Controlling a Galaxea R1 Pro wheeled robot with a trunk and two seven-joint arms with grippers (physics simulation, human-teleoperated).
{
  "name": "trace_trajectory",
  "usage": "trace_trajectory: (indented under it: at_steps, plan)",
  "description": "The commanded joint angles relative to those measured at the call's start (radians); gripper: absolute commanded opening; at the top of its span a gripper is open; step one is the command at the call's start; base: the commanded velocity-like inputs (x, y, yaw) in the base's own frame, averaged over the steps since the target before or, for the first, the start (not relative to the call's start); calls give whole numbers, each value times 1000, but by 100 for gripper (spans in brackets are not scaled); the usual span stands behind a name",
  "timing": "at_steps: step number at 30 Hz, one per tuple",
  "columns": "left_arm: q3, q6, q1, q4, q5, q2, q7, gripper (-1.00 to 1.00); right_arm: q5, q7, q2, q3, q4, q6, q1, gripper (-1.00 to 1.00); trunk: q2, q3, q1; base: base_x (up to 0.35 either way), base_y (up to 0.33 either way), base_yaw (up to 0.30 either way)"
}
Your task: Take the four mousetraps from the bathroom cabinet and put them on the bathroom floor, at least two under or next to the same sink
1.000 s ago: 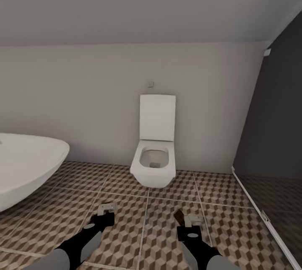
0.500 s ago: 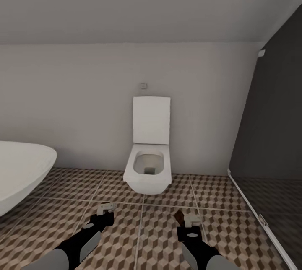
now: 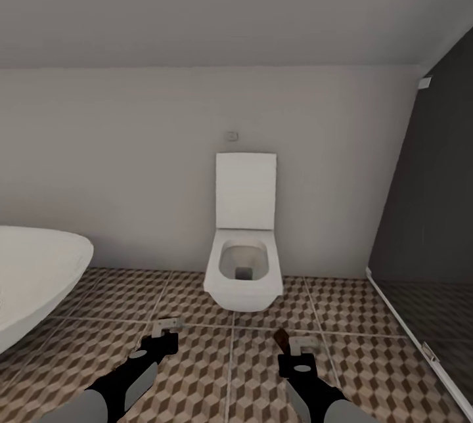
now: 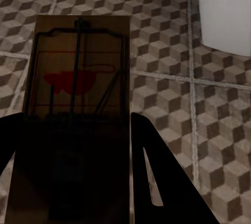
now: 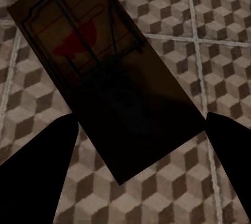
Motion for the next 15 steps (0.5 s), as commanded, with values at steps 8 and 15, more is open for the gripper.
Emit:
trace_trajectory:
  at_steps: [8,15]
  plan:
    - [-10,-4,-1,-2,6,-2,6,-100,2,-1,-1,-2,2,-3,-1,-100,0,-1,0,36,54,0]
    - [-12,-4,-1,11,-2,-5,6,-100,-19,-10,-88,-88,3,23,-1,-100,0,-1,0,1,2,0]
